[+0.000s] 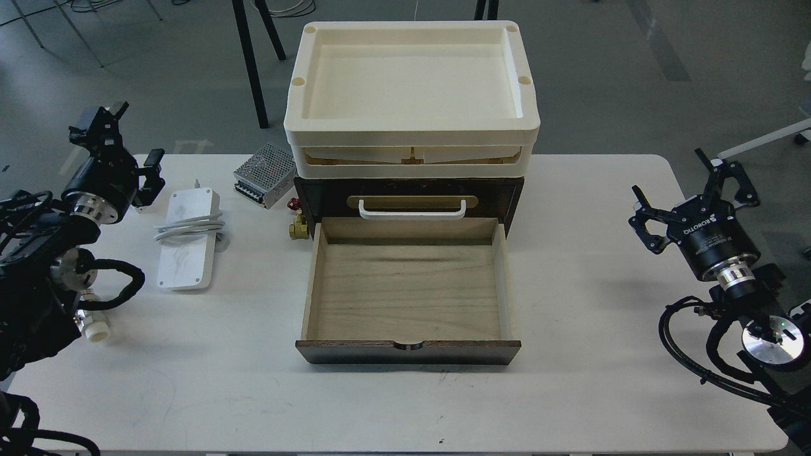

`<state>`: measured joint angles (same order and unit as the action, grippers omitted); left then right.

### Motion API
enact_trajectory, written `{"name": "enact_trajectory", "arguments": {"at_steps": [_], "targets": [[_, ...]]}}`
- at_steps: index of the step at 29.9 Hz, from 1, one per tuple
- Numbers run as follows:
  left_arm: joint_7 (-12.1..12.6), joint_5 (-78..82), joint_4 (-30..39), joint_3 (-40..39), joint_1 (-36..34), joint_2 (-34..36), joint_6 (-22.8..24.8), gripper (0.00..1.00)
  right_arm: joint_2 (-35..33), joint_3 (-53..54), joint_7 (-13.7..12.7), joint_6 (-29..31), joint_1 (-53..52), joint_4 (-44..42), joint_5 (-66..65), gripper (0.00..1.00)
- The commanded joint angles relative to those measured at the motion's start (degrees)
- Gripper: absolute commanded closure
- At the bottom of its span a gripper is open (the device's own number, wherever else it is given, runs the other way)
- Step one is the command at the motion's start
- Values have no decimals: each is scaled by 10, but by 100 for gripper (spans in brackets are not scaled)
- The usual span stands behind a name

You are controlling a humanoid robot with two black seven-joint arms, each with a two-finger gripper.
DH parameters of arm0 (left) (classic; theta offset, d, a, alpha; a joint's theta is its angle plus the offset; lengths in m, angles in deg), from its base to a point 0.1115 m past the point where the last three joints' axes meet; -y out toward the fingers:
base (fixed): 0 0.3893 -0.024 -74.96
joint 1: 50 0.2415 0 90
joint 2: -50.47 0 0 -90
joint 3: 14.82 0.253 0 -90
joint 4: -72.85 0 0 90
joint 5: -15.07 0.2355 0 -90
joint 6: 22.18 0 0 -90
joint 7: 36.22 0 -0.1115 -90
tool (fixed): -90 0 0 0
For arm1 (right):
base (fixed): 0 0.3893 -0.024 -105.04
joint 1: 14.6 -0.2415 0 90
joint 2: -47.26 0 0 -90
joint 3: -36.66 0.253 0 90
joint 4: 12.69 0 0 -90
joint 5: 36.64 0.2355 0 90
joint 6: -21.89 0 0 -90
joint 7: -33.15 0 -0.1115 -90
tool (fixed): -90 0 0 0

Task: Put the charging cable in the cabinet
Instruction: 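Raise the left gripper away from the table and reposition it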

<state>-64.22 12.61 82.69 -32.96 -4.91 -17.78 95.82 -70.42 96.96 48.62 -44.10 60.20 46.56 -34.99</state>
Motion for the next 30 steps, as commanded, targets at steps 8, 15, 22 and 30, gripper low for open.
{"name": "enact_trajectory", "arguments": {"at_steps": [8, 15, 22, 30], "targets": [[0, 4, 0, 6, 0, 9, 0, 0, 0, 0, 0, -5, 0, 1, 0, 1], [0, 11, -1, 9, -13, 60, 0, 0, 0, 0, 0, -5, 0, 2, 0, 1], [0, 112, -46, 57, -61, 105, 0, 1, 0, 0, 0, -5, 0, 2, 0, 1], [0, 249, -54, 122, -136, 112, -94, 1, 0, 0, 0, -5, 0, 2, 0, 1]]}}
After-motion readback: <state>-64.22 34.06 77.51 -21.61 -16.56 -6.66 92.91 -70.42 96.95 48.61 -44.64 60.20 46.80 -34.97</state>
